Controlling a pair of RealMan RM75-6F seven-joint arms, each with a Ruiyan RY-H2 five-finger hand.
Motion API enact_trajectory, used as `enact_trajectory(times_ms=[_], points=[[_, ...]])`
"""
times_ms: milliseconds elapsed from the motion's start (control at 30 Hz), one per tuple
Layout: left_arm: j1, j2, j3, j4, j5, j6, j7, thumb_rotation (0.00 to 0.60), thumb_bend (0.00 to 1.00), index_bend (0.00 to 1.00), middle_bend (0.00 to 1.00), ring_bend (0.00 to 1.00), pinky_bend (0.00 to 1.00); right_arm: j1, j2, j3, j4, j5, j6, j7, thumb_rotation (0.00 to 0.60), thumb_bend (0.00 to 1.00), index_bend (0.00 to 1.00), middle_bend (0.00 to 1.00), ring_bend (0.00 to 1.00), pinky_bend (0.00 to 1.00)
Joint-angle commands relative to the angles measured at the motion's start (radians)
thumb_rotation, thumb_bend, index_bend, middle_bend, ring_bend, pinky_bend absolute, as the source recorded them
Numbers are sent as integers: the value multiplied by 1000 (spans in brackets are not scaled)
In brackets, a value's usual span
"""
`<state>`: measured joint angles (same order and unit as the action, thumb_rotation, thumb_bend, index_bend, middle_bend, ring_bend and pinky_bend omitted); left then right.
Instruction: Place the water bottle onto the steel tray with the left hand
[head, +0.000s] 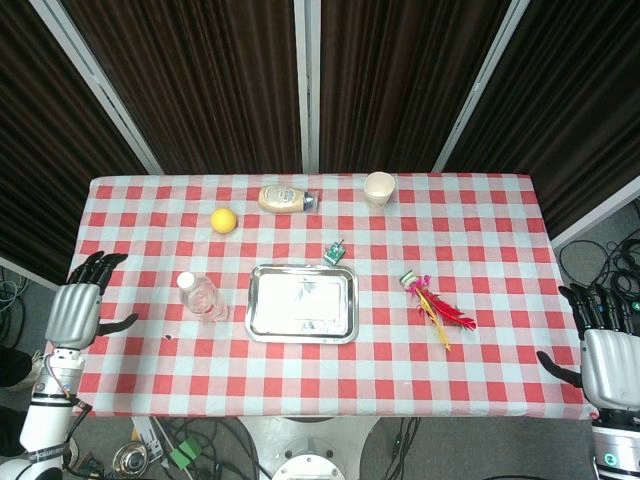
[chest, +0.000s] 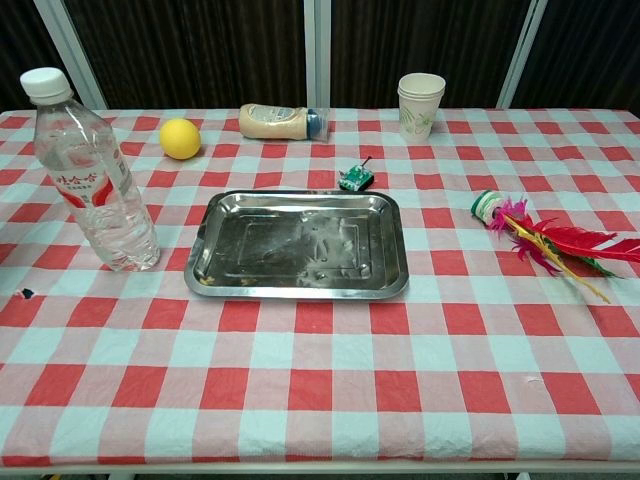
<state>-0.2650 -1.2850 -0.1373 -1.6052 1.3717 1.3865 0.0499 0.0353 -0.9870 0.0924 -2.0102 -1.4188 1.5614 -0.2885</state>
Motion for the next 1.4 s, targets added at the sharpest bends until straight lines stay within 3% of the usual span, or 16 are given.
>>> enact_trajectory(times_ms=[33,300,567,667,833,1000,1400], points=[[-2,-6,0,3,2,0,0,600,1,218,273,132,209,1,6,1,-3,7,-8,4,600,55,135,120,0,5],[3,-13,-3,-22,13,20,6,600,1,218,273,132,209,4,16,-4,-2,-11,-21,30,600,55,135,120,0,5],[39,-12,-3,-68,-28,20,-136,600,1,218,273,132,209,12,21,4,14,-38,-23,84,600,55,135,122,0,5],[62,-29,8,-72,-42,11,-247,600,3,218,273,132,209,11,28,-1,18,-63,-21,106,600,55,135,122,0,5],[81,-50,35,-108,-59,-91,-564,600,5,218,272,132,209,10,26,2,41,-98,-3,146,600,56,135,122,0,5],[64,-135,36,-12,-30,-128,-675,600,5,218,269,132,210,11,28,-7,49,-122,-7,165,600,56,135,120,0,5],[30,-438,-71,241,-30,-19,-744,600,4,218,268,132,210,18,25,-8,75,-131,-18,204,600,56,134,119,0,5]])
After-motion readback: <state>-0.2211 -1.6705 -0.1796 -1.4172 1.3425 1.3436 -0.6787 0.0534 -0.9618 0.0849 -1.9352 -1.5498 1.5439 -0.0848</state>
